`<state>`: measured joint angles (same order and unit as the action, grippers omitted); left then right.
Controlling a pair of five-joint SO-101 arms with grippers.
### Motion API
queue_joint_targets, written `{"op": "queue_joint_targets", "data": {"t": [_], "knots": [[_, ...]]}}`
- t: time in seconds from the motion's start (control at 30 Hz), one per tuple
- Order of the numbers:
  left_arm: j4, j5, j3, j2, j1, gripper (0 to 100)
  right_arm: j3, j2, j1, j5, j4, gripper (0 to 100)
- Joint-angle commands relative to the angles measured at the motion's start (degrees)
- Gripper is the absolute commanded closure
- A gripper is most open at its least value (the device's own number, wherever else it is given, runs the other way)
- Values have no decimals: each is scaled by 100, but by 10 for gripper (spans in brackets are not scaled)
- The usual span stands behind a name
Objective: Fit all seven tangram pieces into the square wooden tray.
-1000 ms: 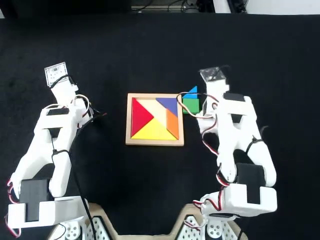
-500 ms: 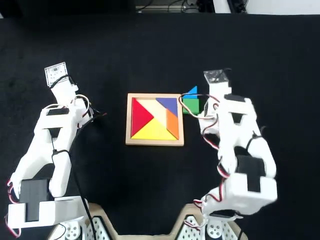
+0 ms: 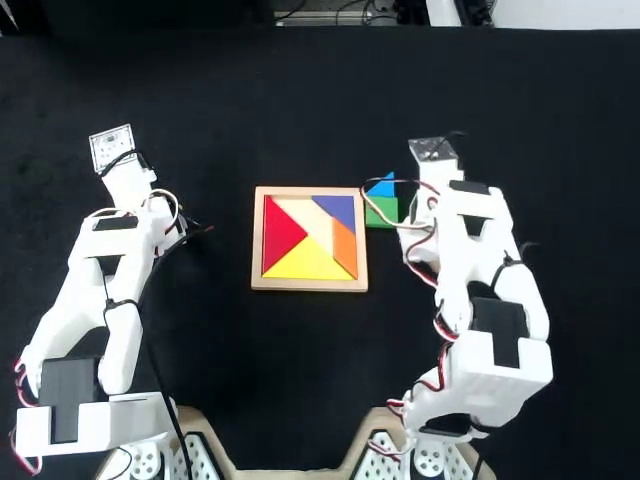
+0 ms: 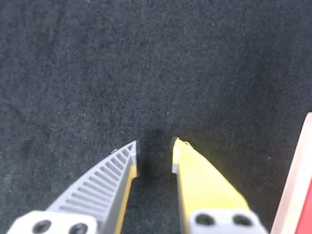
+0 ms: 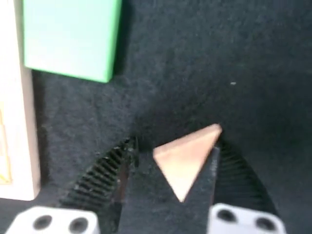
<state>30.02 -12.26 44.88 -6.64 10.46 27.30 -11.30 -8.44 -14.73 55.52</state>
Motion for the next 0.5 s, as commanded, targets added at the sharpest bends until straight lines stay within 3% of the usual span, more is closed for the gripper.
{"op": "queue_joint_targets", "data": {"t": [0.0, 0.37, 0.47], "knots": [[-97, 62, -31, -26, 4, 870, -215, -31, -26, 0, 18, 852], [-97, 62, -31, -26, 4, 870, -215, -40, -18, -9, 18, 862], [-97, 62, -31, -26, 4, 870, -224, -13, -18, -18, 9, 917]]}}
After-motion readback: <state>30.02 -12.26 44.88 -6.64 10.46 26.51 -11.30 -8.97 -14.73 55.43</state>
